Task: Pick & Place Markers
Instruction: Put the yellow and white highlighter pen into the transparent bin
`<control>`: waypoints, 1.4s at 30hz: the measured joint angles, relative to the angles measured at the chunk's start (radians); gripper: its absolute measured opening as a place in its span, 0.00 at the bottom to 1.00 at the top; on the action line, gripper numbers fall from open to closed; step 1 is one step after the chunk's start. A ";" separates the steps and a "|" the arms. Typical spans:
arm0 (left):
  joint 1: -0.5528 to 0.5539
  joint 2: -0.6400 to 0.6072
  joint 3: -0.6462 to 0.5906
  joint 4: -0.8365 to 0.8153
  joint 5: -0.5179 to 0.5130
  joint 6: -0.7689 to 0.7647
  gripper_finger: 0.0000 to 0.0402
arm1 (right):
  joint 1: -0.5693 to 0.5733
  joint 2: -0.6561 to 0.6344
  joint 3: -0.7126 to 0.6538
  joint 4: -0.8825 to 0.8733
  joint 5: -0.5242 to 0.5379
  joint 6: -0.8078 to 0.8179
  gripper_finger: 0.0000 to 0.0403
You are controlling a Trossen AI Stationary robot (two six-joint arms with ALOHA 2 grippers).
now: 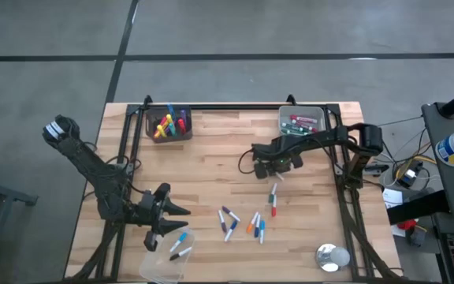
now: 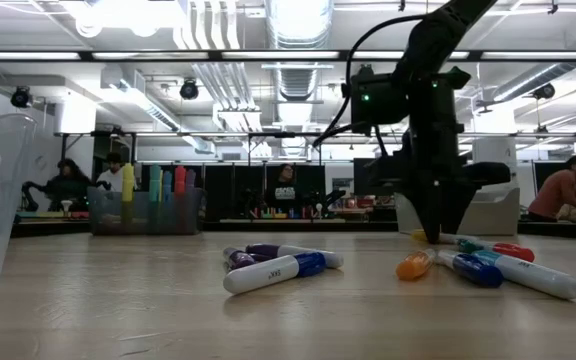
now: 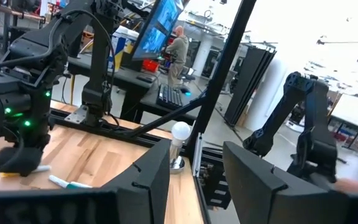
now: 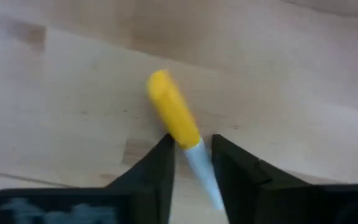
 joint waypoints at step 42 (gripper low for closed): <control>0.098 0.005 0.000 -0.052 -0.005 0.341 0.35 | 0.610 0.004 0.499 0.495 0.526 -1.105 0.07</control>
